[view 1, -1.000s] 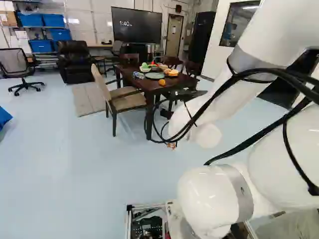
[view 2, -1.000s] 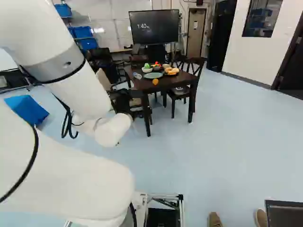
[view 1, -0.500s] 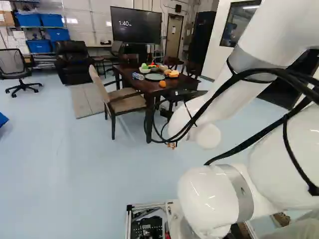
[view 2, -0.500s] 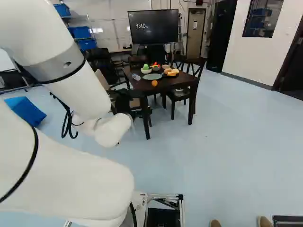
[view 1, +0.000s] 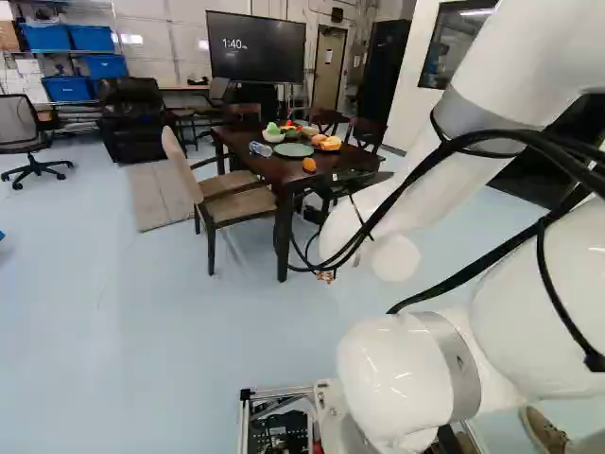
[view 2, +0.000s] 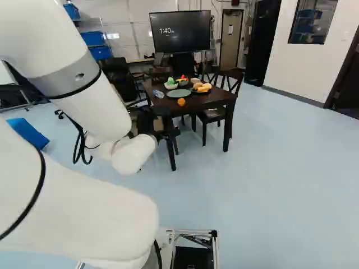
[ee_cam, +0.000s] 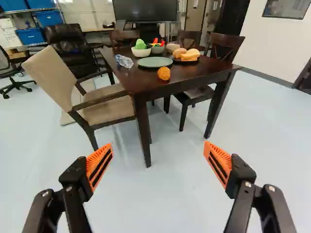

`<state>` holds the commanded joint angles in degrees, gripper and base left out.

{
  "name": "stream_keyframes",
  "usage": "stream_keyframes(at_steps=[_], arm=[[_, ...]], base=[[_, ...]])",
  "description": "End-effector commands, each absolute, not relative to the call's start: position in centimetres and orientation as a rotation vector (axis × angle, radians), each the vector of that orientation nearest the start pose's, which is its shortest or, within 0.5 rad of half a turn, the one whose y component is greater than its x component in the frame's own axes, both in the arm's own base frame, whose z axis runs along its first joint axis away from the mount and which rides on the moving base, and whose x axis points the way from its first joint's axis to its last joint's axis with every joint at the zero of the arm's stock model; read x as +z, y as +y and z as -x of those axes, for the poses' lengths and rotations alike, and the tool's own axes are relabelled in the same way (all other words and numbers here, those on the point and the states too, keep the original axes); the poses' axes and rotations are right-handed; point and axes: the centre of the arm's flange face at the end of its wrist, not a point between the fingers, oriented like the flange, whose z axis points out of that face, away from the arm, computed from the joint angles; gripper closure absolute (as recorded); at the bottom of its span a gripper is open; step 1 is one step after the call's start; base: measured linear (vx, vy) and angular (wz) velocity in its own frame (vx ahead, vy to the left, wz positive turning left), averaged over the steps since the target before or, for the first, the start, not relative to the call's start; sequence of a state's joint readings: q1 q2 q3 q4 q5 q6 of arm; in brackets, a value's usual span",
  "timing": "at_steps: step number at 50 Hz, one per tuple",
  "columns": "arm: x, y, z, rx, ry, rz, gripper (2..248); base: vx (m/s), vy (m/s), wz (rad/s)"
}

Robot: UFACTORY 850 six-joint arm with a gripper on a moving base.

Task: Move the croissant to the empty plate

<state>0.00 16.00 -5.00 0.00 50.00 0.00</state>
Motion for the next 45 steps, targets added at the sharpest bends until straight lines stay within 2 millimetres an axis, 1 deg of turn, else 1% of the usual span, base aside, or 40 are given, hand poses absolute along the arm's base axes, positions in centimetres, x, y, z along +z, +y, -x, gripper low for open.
stream_keyframes(at_steps=[45], arm=[[36.56, 0.00, -27.03, -1.824, 0.000, 2.558, 3]], base=[[0.155, -0.002, -0.013]])
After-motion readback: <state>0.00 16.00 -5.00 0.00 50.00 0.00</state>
